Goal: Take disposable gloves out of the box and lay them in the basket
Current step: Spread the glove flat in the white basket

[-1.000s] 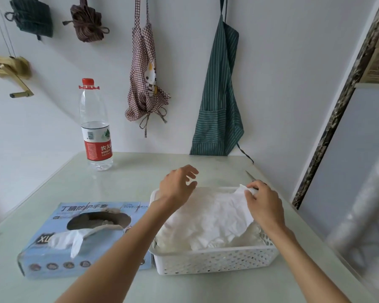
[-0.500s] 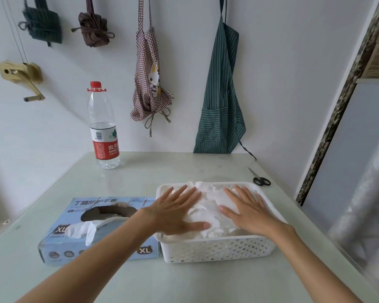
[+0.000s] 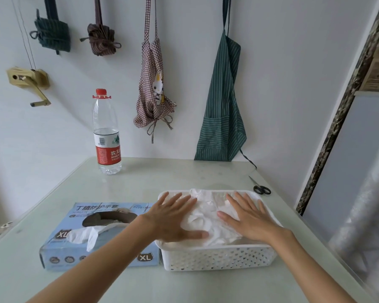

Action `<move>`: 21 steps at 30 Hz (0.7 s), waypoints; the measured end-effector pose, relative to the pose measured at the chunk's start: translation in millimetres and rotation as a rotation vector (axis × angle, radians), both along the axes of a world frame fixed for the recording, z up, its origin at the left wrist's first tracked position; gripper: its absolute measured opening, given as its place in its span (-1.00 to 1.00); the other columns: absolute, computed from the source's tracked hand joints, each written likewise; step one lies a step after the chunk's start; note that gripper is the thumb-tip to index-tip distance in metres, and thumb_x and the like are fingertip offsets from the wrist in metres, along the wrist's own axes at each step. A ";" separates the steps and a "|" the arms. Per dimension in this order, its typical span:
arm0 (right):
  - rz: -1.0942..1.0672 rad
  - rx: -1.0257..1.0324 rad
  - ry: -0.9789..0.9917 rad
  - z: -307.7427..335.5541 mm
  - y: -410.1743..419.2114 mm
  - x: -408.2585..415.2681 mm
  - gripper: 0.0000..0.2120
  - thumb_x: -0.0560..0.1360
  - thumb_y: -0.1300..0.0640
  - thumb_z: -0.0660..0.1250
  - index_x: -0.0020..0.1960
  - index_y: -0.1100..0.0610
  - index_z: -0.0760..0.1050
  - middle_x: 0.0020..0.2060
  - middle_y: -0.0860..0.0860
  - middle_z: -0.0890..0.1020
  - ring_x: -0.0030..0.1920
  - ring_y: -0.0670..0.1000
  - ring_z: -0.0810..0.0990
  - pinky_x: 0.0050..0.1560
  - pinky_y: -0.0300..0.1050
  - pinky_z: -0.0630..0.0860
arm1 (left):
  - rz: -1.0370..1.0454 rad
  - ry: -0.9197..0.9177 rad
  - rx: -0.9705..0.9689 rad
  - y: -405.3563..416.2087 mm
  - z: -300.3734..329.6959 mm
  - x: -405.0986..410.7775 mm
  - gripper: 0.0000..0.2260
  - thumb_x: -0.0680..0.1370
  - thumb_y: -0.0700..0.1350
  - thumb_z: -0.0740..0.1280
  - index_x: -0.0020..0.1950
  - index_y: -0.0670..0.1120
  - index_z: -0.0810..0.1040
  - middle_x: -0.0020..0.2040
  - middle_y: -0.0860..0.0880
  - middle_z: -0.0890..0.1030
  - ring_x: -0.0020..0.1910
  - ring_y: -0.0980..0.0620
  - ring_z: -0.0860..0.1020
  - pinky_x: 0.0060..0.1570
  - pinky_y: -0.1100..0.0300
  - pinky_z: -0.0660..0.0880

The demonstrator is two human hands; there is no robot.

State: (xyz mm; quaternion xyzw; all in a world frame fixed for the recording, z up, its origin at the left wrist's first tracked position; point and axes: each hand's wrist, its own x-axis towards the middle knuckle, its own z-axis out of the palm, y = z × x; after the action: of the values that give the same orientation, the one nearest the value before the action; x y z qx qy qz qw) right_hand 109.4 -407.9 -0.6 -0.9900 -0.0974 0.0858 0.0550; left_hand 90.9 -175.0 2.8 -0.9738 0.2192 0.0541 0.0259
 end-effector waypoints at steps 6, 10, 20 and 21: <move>0.166 0.059 -0.098 6.2 37.9 -0.6 -0.38 0.56 -0.32 -0.18 0.54 -0.16 -0.24 0.53 -0.13 -0.25 0.50 -0.11 -0.33 0.47 0.08 -0.36 | 0.092 0.022 -0.010 26.2 4.8 -4.9 -0.04 0.25 0.52 -0.34 0.56 0.04 -0.19 0.57 0.05 -0.16 0.53 0.10 -0.21 0.49 -0.04 -0.28; 0.162 0.127 -0.044 1.1 52.1 -3.0 -0.43 0.60 -0.26 -0.12 0.55 -0.14 -0.16 0.55 -0.11 -0.18 0.53 -0.09 -0.21 0.51 0.10 -0.26 | 0.117 -0.084 -0.199 54.1 10.4 -14.1 -0.02 0.21 0.55 -0.43 0.55 0.14 -0.09 0.57 0.13 -0.06 0.54 0.13 -0.11 0.47 0.03 -0.22; 0.403 0.403 -0.465 18.8 144.6 -33.2 -0.60 0.55 -0.22 0.14 0.30 -0.09 0.46 0.25 -0.19 0.46 0.33 -0.16 0.27 0.38 -0.22 0.14 | 0.360 0.257 -0.413 165.6 31.0 -53.4 -0.57 0.23 0.38 0.36 -0.02 0.18 0.57 -0.08 0.28 0.58 -0.01 0.25 0.55 0.09 0.27 0.49; 0.447 0.396 -0.453 17.1 159.4 -35.4 -0.68 0.56 -0.15 0.19 0.25 -0.10 0.50 0.20 -0.20 0.50 0.29 -0.14 0.31 0.32 -0.25 0.15 | 0.355 0.272 -0.427 166.9 27.5 -50.9 -0.65 0.30 0.31 0.40 -0.02 0.17 0.57 -0.07 0.28 0.59 0.00 0.23 0.56 0.10 0.26 0.49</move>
State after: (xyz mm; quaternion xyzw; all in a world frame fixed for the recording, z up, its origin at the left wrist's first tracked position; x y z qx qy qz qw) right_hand 74.0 -248.4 16.4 -0.9085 -0.3353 -0.1460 0.2023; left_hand 40.1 -8.1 30.3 -0.9642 0.0538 0.1401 -0.2188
